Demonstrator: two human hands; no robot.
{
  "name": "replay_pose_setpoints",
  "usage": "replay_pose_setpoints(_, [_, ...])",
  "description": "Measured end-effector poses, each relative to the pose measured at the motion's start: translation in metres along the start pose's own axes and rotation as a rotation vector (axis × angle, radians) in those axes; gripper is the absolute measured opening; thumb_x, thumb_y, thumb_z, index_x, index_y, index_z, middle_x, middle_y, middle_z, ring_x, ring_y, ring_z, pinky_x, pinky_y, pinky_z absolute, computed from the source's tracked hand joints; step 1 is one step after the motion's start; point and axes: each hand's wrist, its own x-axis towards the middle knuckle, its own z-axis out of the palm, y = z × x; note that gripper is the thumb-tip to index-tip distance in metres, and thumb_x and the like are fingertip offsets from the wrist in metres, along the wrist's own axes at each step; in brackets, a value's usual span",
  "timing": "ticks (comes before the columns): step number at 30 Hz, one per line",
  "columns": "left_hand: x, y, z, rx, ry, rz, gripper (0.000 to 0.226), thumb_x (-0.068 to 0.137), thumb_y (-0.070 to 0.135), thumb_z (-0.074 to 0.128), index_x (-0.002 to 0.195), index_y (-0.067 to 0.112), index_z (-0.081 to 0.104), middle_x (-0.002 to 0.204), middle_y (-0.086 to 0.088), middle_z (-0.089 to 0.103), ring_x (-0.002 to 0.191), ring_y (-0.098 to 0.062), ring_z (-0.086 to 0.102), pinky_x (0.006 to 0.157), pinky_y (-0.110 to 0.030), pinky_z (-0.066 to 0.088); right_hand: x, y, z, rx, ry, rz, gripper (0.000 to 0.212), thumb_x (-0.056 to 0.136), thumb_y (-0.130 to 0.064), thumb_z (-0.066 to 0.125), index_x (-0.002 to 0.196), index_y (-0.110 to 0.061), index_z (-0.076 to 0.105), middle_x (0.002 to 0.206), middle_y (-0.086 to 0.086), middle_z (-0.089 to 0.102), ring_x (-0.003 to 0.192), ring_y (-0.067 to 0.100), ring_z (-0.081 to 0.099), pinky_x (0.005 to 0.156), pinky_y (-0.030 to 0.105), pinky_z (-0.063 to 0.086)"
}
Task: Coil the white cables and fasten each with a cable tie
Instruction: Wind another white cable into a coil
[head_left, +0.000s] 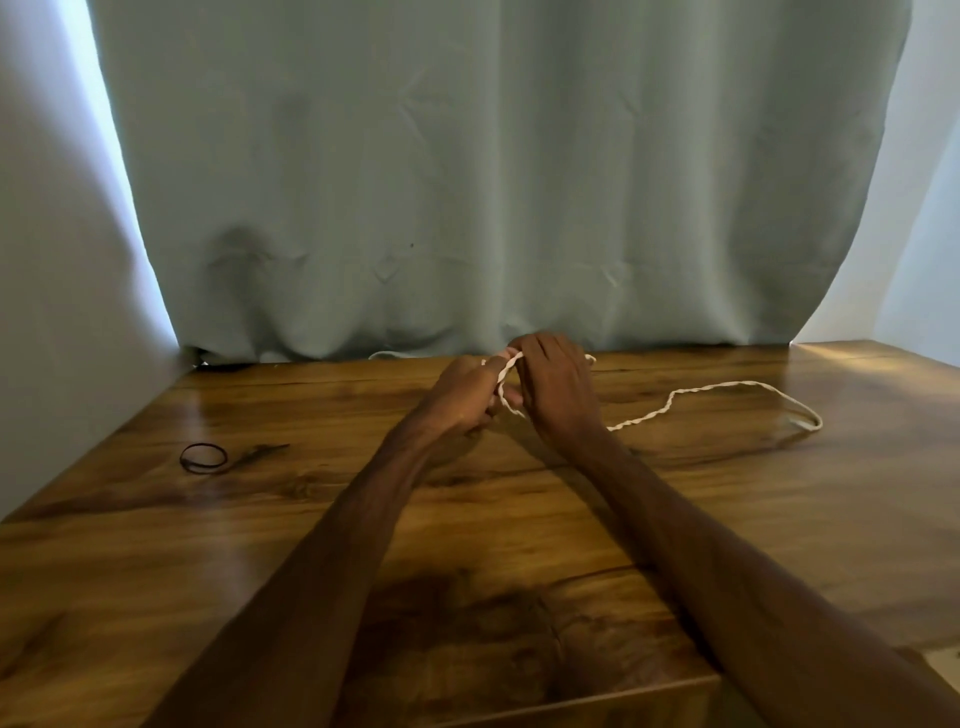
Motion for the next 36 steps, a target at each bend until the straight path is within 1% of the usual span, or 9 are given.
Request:
replay_pose_setpoints(8, [-0.009, 0.008, -0.011, 0.242, 0.131, 0.251, 0.066, 0.100, 0.061, 0.048, 0.081, 0.005, 0.078, 0.054, -0.001, 0.051, 0.051, -0.010, 0.050, 0.061, -0.028, 0.040, 0.000, 0.023, 0.012, -0.310, -0.016, 0.148, 0.013, 0.090, -0.011, 0.053, 0.096, -0.010, 0.064, 0.094, 0.013, 0.068, 0.091, 0.035, 0.059, 0.079, 0.045, 0.045])
replay_pose_setpoints(12, [-0.016, 0.016, -0.005, 0.015, -0.370, 0.054, 0.044, 0.106, 0.034, 0.050, 0.069, 0.012, 0.053, 0.049, 0.003, 0.031, 0.033, -0.006, 0.027, 0.040, -0.019, 0.021, 0.002, 0.027, 0.012, -0.340, -0.046, 0.196, 0.014, 0.097, -0.021, 0.057, 0.108, -0.015, 0.063, 0.101, 0.005, 0.067, 0.097, 0.030, 0.059, 0.087, 0.042, 0.038])
replay_pose_setpoints(14, [-0.019, 0.019, -0.001, -0.253, -0.644, -0.026, 0.039, 0.109, 0.027, 0.043, 0.071, 0.018, 0.045, 0.051, 0.008, 0.025, 0.032, -0.002, 0.021, 0.036, -0.019, 0.011, 0.000, 0.028, 0.016, -0.276, -0.063, 0.197, 0.036, 0.092, -0.036, 0.068, 0.120, -0.014, 0.062, 0.113, 0.005, 0.065, 0.105, 0.029, 0.058, 0.094, 0.040, 0.037])
replay_pose_setpoints(16, [-0.015, 0.021, -0.002, -0.526, -0.719, -0.024, 0.034, 0.109, 0.026, 0.040, 0.077, 0.018, 0.050, 0.051, 0.011, 0.026, 0.031, 0.002, 0.023, 0.035, -0.018, 0.009, -0.002, 0.022, 0.019, -0.282, -0.168, 0.190, 0.058, 0.082, -0.050, 0.067, 0.129, -0.017, 0.059, 0.124, 0.006, 0.057, 0.114, 0.027, 0.051, 0.100, 0.039, 0.034])
replay_pose_setpoints(22, [0.003, 0.014, -0.021, -0.896, -0.407, 0.044, 0.034, 0.107, 0.015, 0.037, 0.123, -0.004, 0.060, 0.064, 0.009, 0.048, 0.038, -0.002, 0.039, 0.039, -0.014, 0.032, -0.013, 0.008, 0.030, -0.089, -0.236, 0.128, 0.028, 0.084, -0.022, 0.064, 0.109, -0.011, 0.061, 0.107, 0.012, 0.064, 0.105, 0.032, 0.057, 0.093, 0.043, 0.044])
replay_pose_setpoints(26, [0.011, 0.006, -0.023, -0.980, -0.185, 0.095, 0.025, 0.106, 0.004, 0.038, 0.107, -0.011, 0.059, 0.101, -0.015, 0.075, 0.066, -0.016, 0.073, 0.052, -0.020, 0.056, -0.007, -0.004, 0.029, -0.096, -0.288, 0.068, 0.016, 0.087, -0.023, 0.069, 0.103, -0.022, 0.066, 0.094, 0.002, 0.073, 0.094, 0.023, 0.065, 0.099, 0.040, 0.047])
replay_pose_setpoints(29, [0.015, 0.003, -0.028, -1.075, -0.130, 0.155, 0.022, 0.105, -0.001, 0.035, 0.112, -0.011, 0.053, 0.118, -0.030, 0.070, 0.102, -0.036, 0.074, 0.076, -0.033, 0.064, -0.005, -0.018, 0.023, 0.064, -0.340, 0.084, 0.007, 0.089, -0.018, 0.068, 0.084, -0.023, 0.066, 0.079, -0.001, 0.067, 0.072, 0.017, 0.060, 0.063, 0.031, 0.047])
replay_pose_setpoints(32, [0.021, -0.004, -0.037, -1.115, -0.057, 0.174, 0.029, 0.105, -0.001, 0.032, 0.111, -0.018, 0.054, 0.127, -0.036, 0.063, 0.113, -0.042, 0.068, 0.091, -0.039, 0.061, -0.008, -0.026, 0.021, 0.173, -0.424, 0.048, 0.019, 0.080, -0.008, 0.069, 0.082, -0.024, 0.061, 0.086, 0.000, 0.059, 0.080, 0.017, 0.055, 0.064, 0.032, 0.044])
replay_pose_setpoints(36, [0.034, -0.016, -0.055, -1.127, 0.128, 0.197, 0.035, 0.106, -0.001, 0.030, 0.130, -0.022, 0.044, 0.133, -0.040, 0.057, 0.108, -0.042, 0.069, 0.081, -0.041, 0.064, -0.008, -0.033, 0.012, 0.342, -0.520, 0.098, 0.024, 0.079, 0.005, 0.066, 0.093, -0.015, 0.066, 0.082, -0.001, 0.072, 0.069, 0.014, 0.068, 0.061, 0.038, 0.058])
